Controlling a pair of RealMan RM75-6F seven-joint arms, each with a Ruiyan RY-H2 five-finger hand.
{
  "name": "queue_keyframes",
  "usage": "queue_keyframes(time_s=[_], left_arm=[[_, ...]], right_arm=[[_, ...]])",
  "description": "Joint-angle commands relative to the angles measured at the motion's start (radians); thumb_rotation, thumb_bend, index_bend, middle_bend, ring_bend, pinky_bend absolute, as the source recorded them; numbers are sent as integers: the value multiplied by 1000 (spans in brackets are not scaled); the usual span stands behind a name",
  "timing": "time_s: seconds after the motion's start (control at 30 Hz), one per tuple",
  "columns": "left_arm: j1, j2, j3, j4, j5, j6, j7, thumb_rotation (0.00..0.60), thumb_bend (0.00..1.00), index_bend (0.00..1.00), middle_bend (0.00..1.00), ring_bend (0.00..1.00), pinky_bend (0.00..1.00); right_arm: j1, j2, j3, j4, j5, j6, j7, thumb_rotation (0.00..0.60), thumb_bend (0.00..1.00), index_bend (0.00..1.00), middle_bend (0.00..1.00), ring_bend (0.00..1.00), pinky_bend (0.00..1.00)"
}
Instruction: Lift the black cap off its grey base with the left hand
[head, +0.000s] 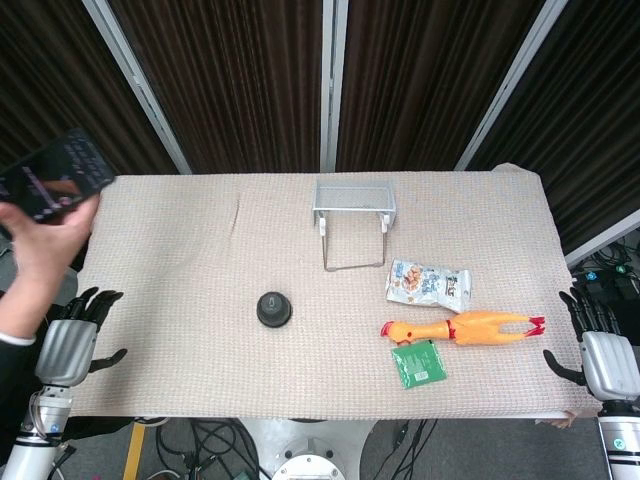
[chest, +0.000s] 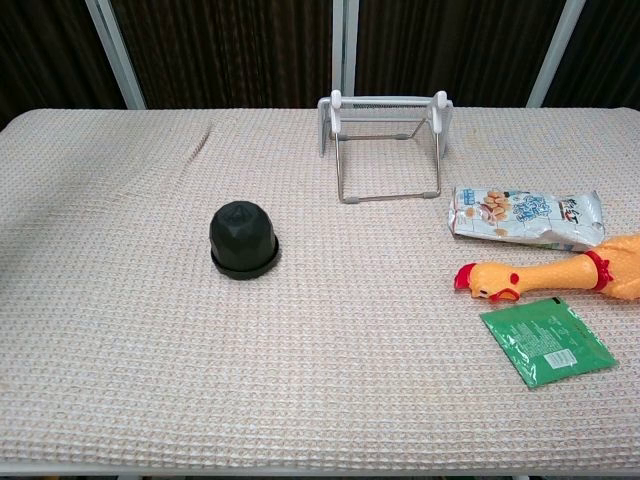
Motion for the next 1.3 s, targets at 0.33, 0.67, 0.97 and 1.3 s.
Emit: queue_keyframes(time_s=[0.33,0.67,0.97,1.3], left_arm=[[-5,2,0,-9,3,-5,7,600,73,163,165,125,206],[-42,-16,-2,-40,-1,-68,-55,600,73,164,165,125,206],[-113,-86,-14,-4,-43,-199,-151,600,72,164,165,125,207],[-228,-201,-51,41,-123,-380,-157,600,70,164,165,118,208]], right_arm=[[1,-1,1,4,2,-3,4,600,186,0,0,0,0],[4,2,3,-4,4,-9,9,600,187,0,0,0,0],[-1,8,1,-1,2,-2,12,600,187,0,0,0,0],[5,7,3,-12,-2,-7,8,600,188,0,0,0,0]])
